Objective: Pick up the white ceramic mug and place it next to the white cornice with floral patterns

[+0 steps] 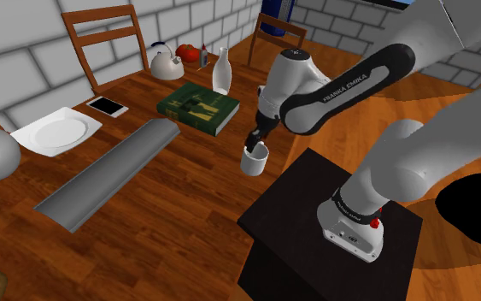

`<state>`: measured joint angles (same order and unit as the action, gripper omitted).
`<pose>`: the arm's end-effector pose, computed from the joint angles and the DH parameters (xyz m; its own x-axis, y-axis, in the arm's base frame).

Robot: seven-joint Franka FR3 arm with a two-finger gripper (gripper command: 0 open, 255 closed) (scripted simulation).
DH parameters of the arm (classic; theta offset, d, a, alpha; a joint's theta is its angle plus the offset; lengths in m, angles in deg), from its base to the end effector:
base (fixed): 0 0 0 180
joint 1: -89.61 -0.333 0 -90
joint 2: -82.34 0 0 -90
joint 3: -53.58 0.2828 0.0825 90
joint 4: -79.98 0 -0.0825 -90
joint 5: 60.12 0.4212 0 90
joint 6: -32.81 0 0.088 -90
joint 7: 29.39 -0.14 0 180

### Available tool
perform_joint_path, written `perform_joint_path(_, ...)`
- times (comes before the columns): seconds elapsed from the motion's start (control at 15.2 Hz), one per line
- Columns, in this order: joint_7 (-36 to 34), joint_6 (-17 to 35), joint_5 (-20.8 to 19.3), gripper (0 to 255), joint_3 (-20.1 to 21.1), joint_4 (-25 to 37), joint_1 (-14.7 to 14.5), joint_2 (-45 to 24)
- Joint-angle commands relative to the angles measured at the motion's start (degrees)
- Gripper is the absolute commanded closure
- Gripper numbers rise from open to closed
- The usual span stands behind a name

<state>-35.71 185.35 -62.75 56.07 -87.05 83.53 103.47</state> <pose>0.3791 0.0544 0.1950 0.9900 0.0778 0.1180 0.0750 -0.9968 0.0285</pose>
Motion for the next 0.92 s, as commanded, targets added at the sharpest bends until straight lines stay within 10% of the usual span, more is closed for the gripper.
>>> perform_joint_path(0.0,-0.6,5.6,-0.2,0,0.6,-0.1,-0.2,-5.5)
perform_joint_path(0.86,-8.0,20.5,-9.6,0,1.9,1.8,2.5,-22.6)
